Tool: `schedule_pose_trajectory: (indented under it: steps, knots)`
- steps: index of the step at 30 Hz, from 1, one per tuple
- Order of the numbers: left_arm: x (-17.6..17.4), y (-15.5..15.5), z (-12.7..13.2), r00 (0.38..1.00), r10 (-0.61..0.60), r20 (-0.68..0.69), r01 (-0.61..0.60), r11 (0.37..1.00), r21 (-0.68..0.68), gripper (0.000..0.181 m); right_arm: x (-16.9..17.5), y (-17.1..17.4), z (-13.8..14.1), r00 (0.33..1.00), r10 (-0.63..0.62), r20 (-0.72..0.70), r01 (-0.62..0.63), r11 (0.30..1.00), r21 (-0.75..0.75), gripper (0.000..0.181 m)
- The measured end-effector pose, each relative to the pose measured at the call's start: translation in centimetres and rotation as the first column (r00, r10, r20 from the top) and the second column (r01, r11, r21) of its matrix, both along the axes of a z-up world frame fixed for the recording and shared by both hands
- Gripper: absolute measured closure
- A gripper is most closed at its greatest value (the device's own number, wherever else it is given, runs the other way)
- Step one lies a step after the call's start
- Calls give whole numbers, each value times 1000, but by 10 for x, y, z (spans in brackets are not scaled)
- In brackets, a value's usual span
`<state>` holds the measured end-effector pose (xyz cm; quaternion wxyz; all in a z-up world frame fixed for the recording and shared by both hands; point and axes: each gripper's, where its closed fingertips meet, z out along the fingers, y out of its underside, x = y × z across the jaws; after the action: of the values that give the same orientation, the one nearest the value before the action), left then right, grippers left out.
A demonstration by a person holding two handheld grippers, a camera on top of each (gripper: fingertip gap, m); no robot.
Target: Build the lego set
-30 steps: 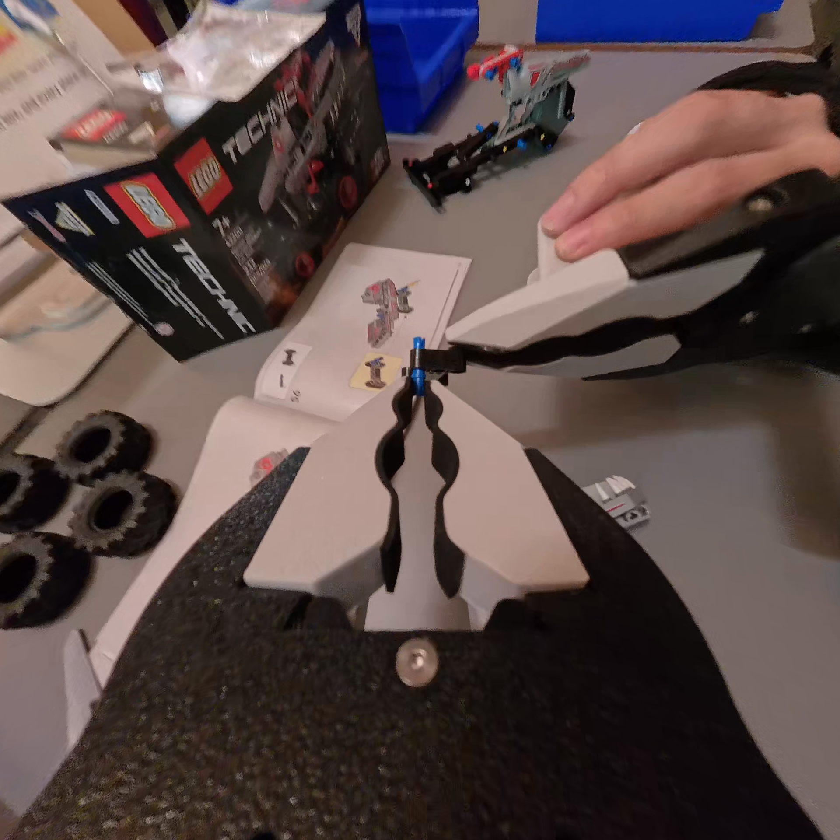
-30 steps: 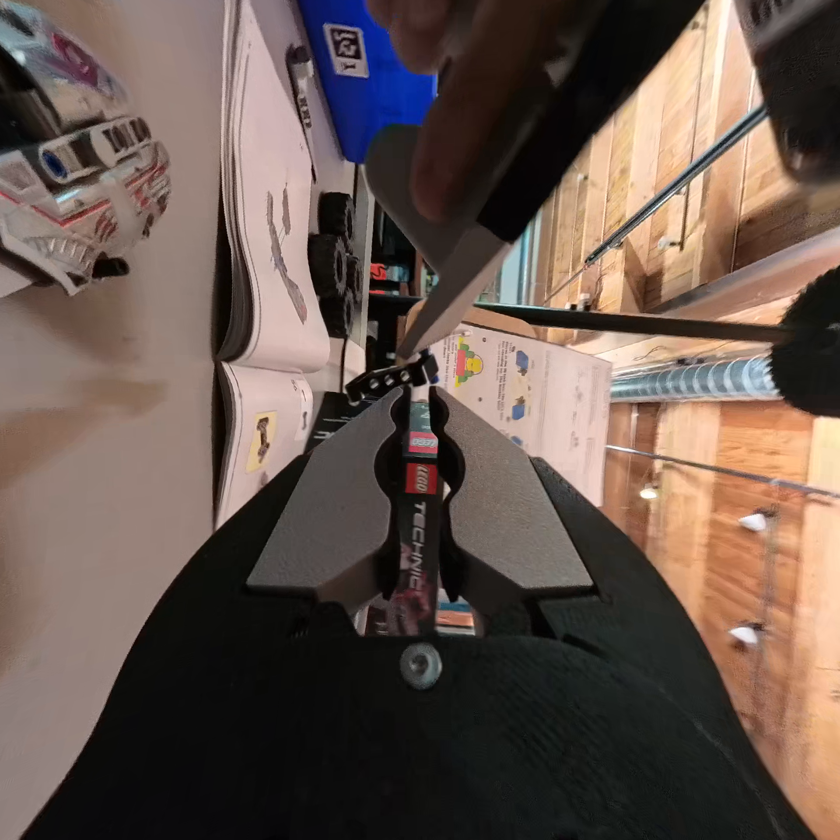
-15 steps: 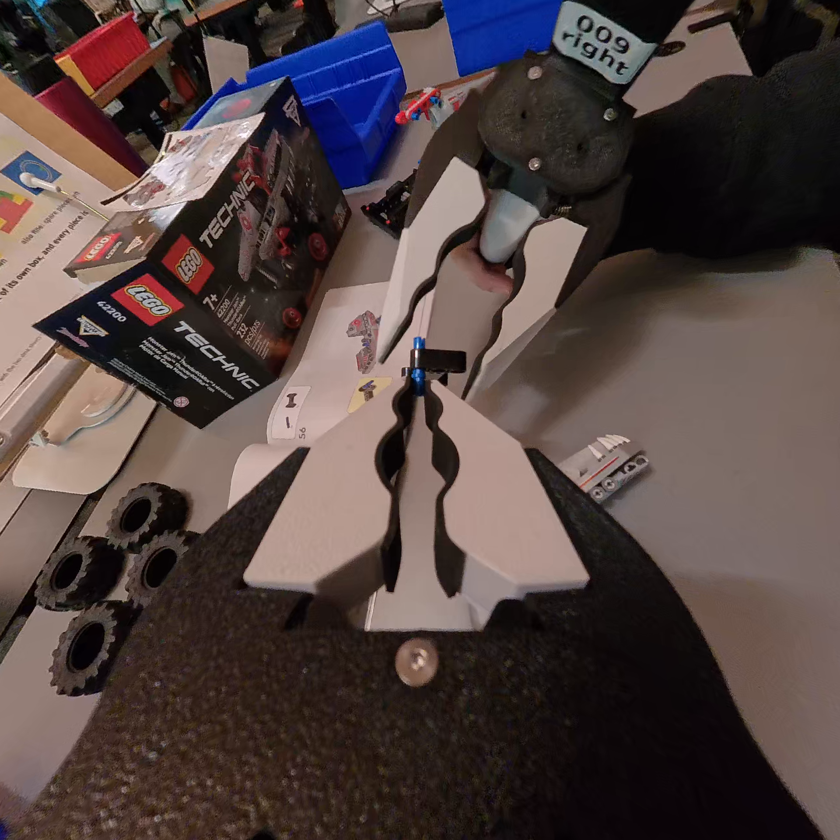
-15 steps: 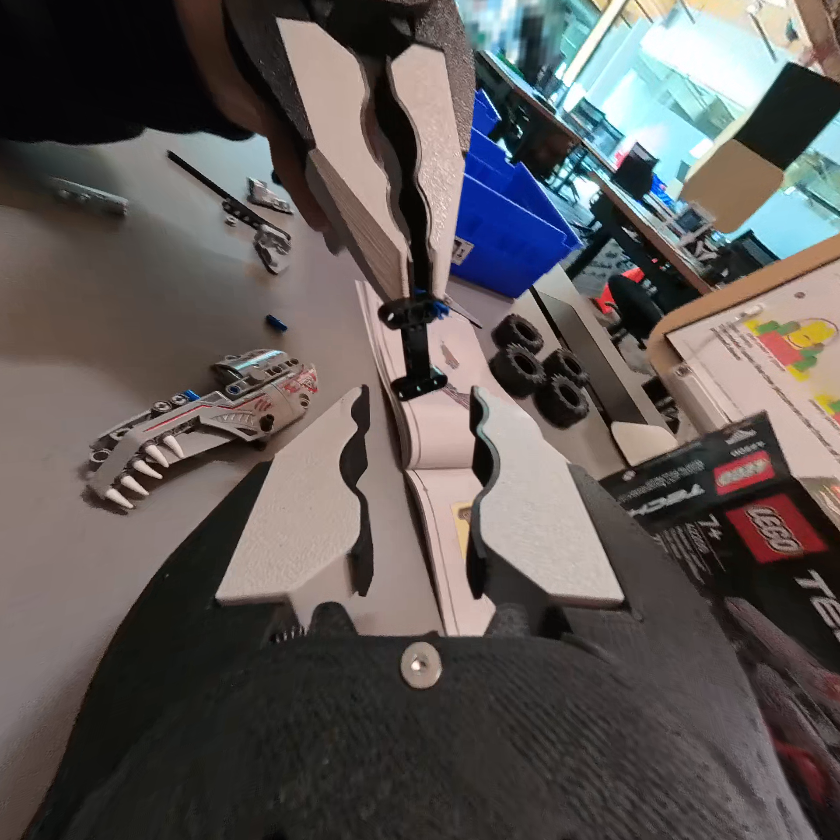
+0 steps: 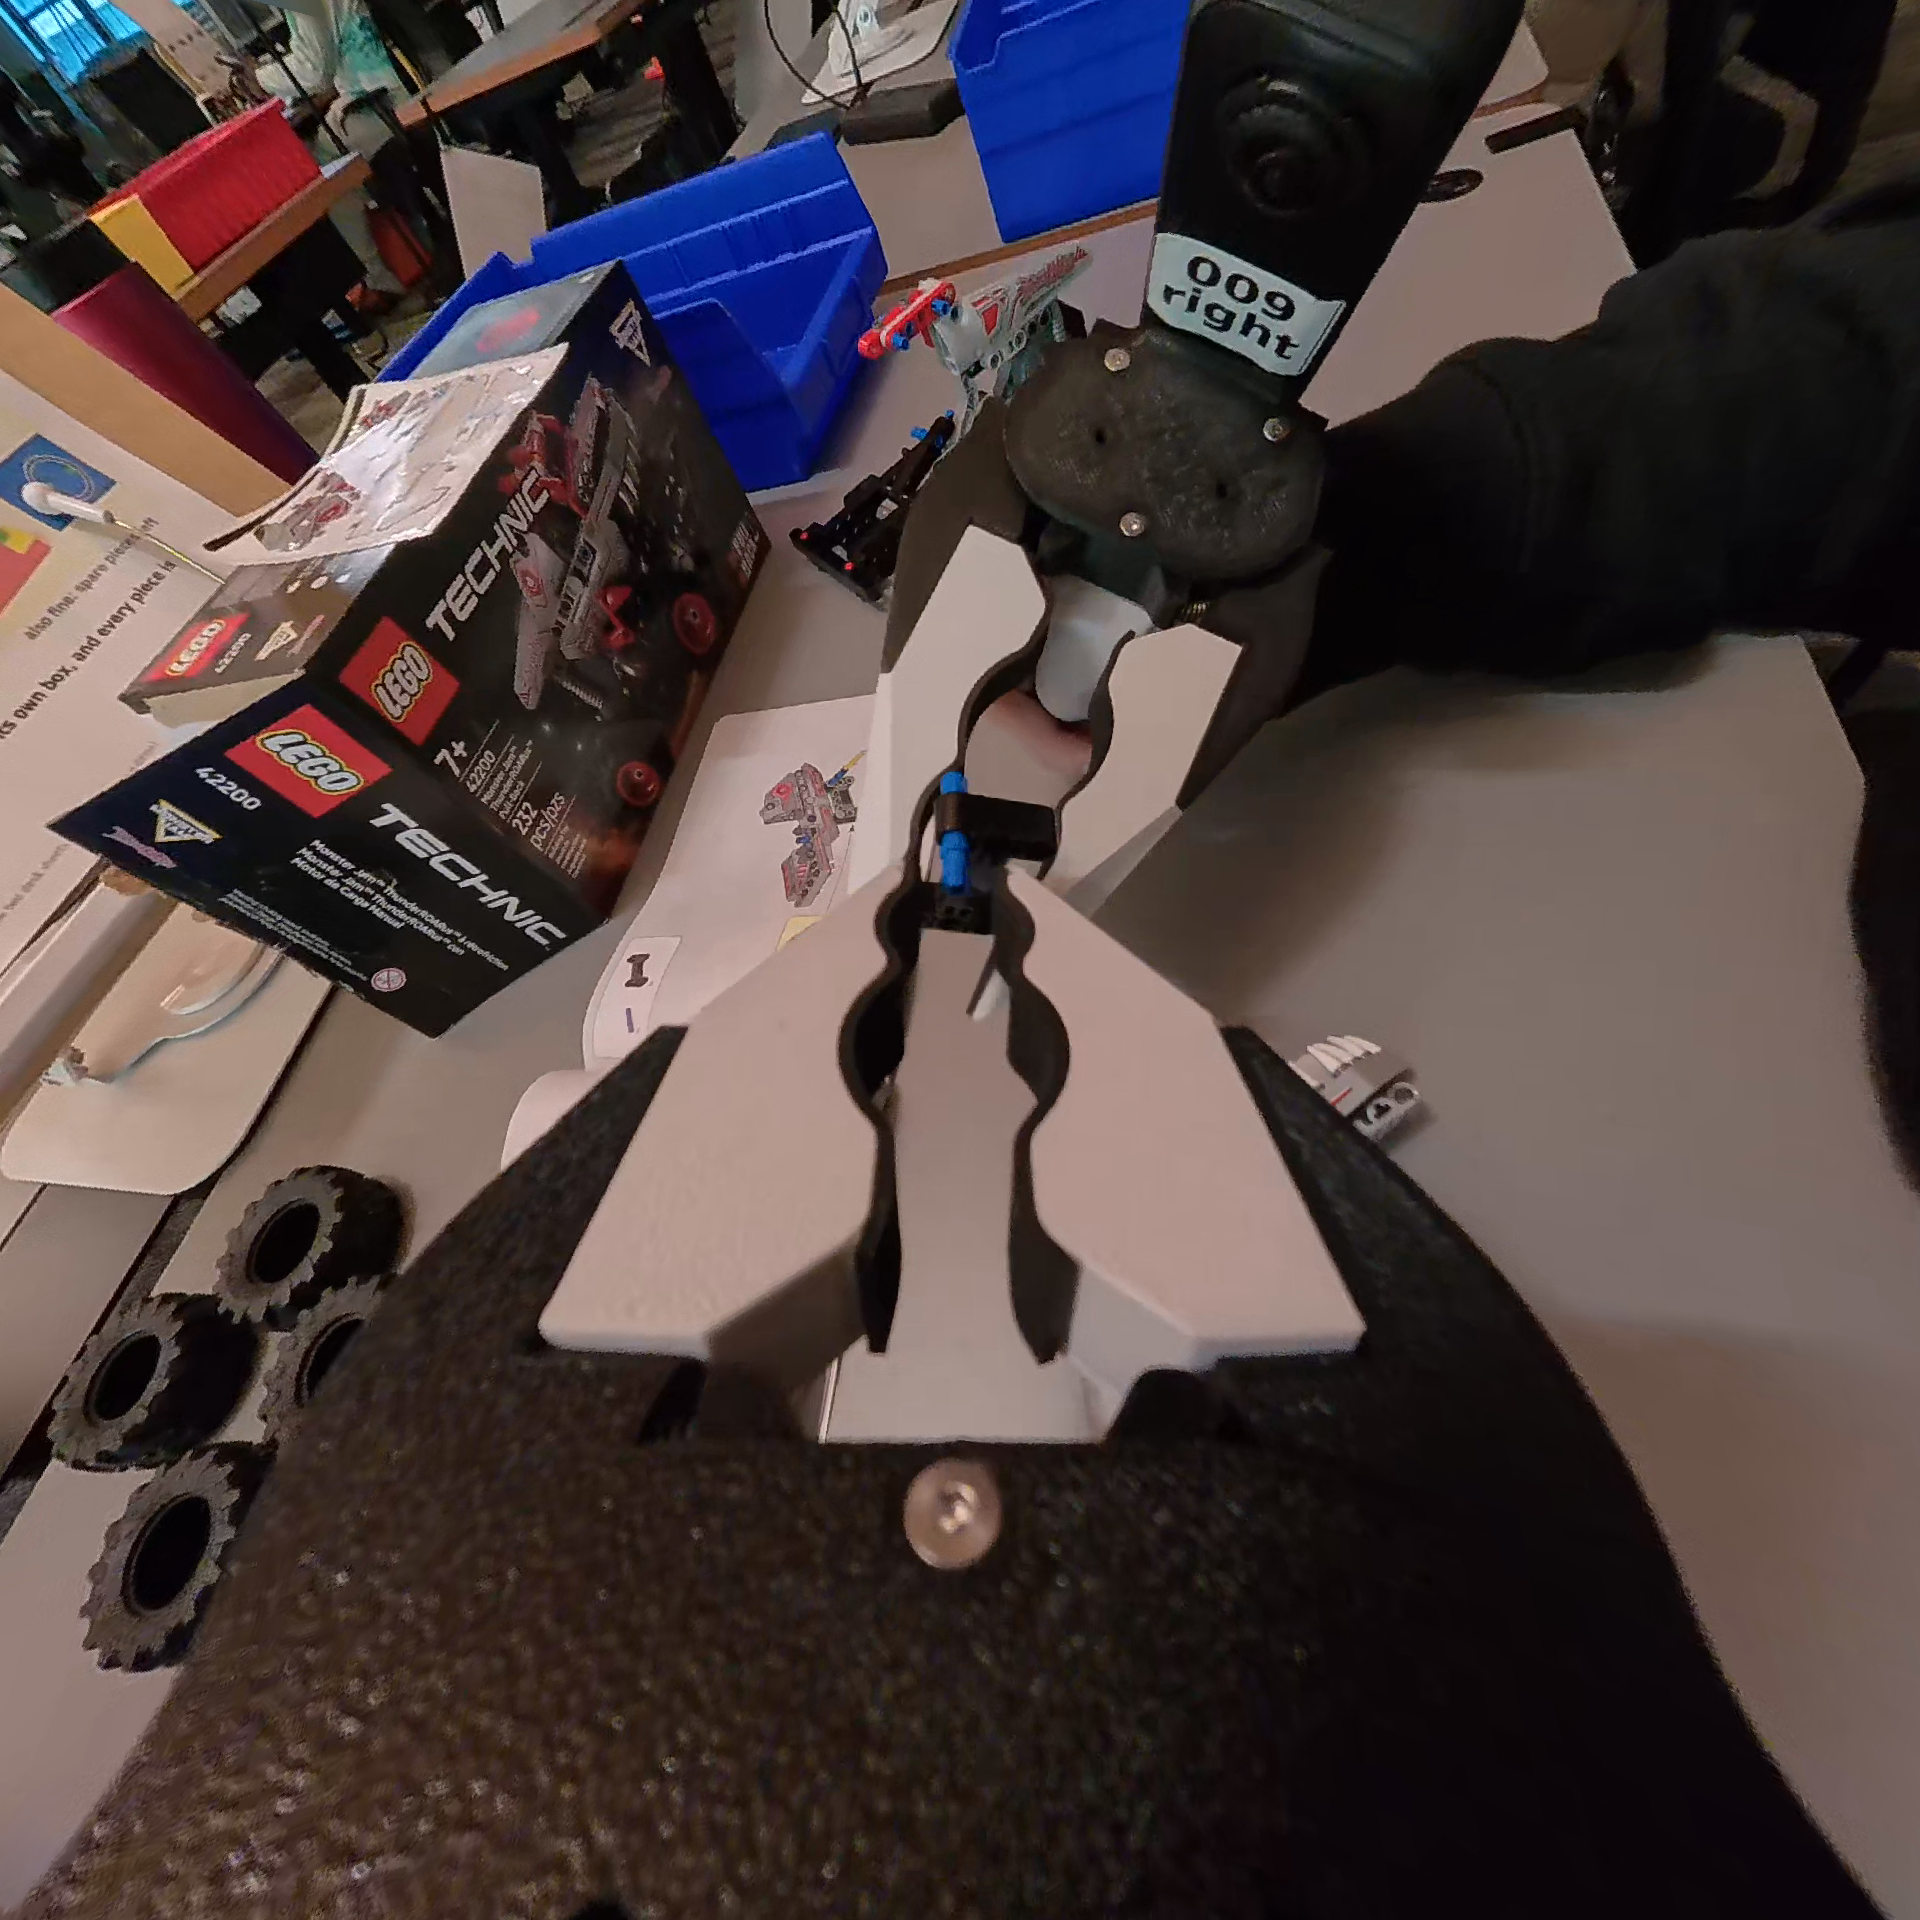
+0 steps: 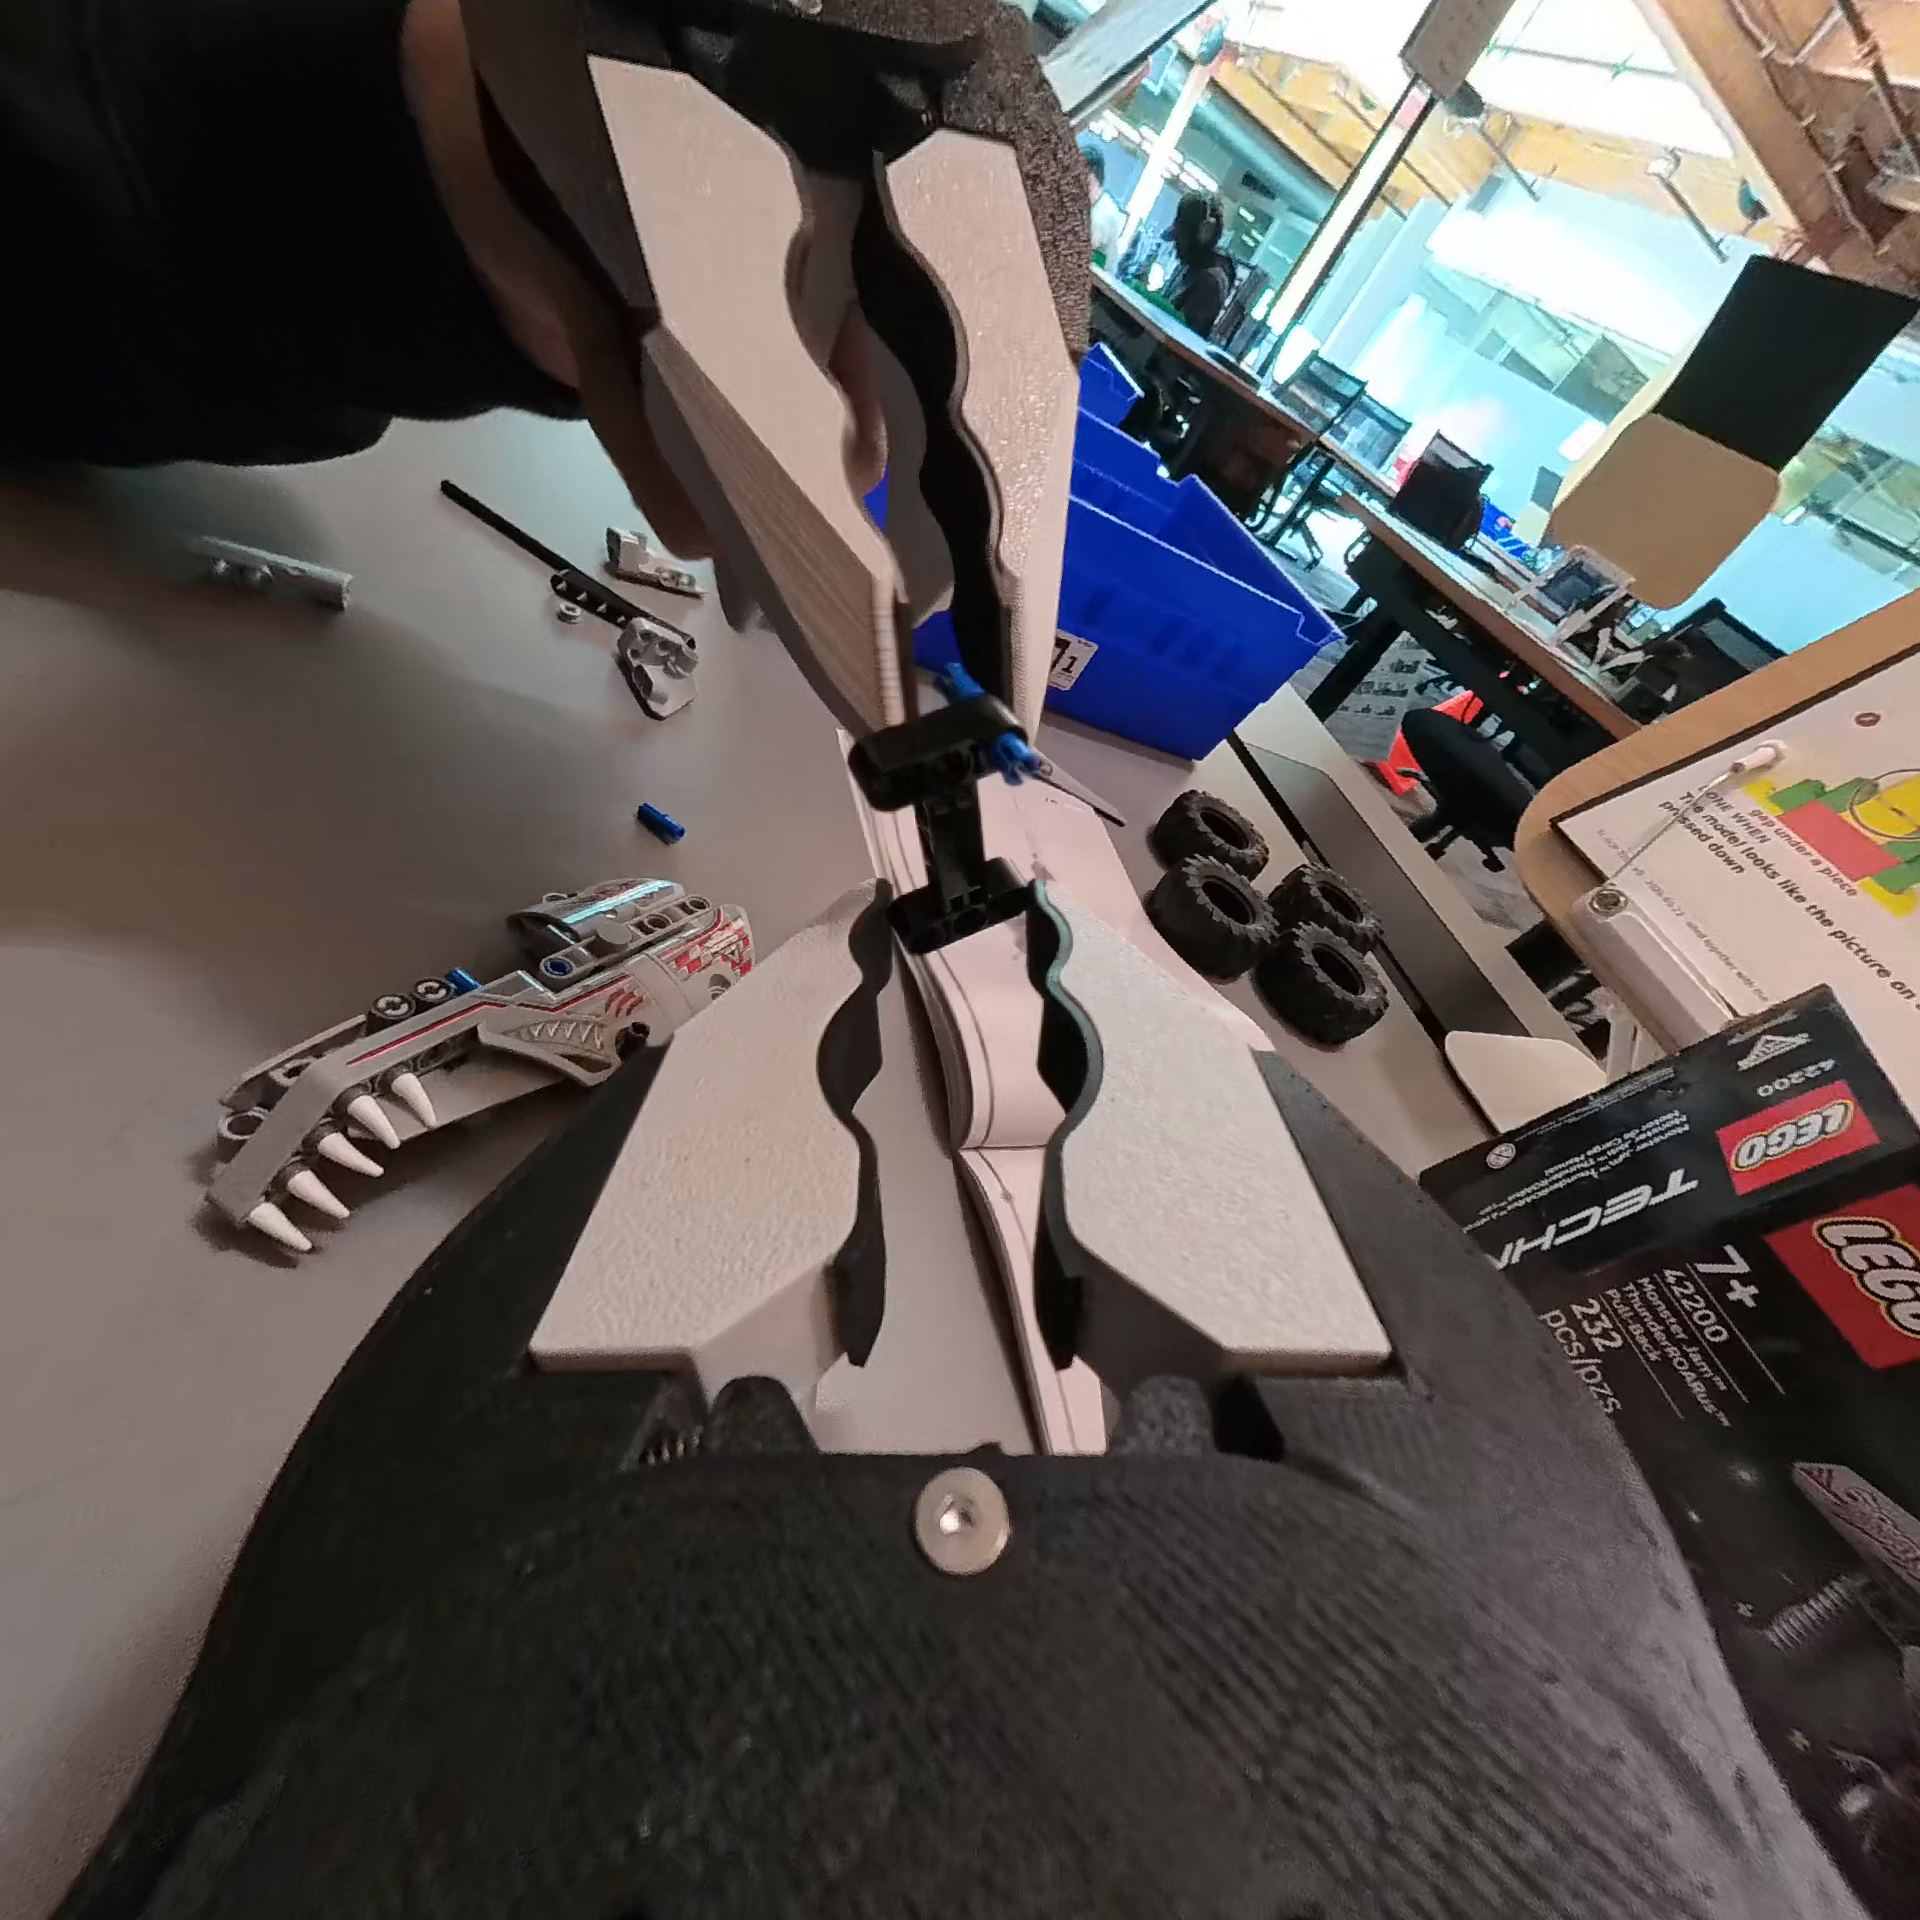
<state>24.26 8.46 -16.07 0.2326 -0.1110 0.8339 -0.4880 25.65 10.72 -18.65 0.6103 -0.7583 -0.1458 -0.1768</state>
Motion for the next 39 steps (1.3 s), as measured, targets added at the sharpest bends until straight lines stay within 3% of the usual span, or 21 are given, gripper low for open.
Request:
schedule_pose_trajectory:
  steps: [4,7,9,12,15,17,20,24,39]
  knots:
    - [-2,3,6,1000,10,-24,-11,999,-43,162,6,-1,1,999,-42,30,42,999,-1,157]
    - [7,11,9,980,144,-137,-160,980,-114,149,14,-1,2,987,-114,111,116,993,-8,157]
    - [12,15,8,942,239,-234,-281,945,-166,139,29,-4,4,950,-232,210,239,971,-8,157]
    - [10,13,1,900,294,-321,-365,912,-188,132,42,-8,12,869,-354,344,373,928,12,157]
    - [11,8,-3,886,323,-332,-400,895,-199,133,42,-5,17,796,-388,464,426,904,27,158]
    - [13,5,1,885,324,-334,-410,883,-230,146,37,-1,18,771,-383,508,428,903,31,157]
    - [15,5,5,889,340,-308,-418,877,-238,160,33,2,20,763,-390,516,433,901,42,158]
    - [15,3,5,892,355,-281,-422,878,-228,161,33,2,19,787,-393,476,422,905,51,158]
    - [16,1,2,904,371,-212,-408,897,-171,165,34,2,19,776,-408,481,428,901,73,158]
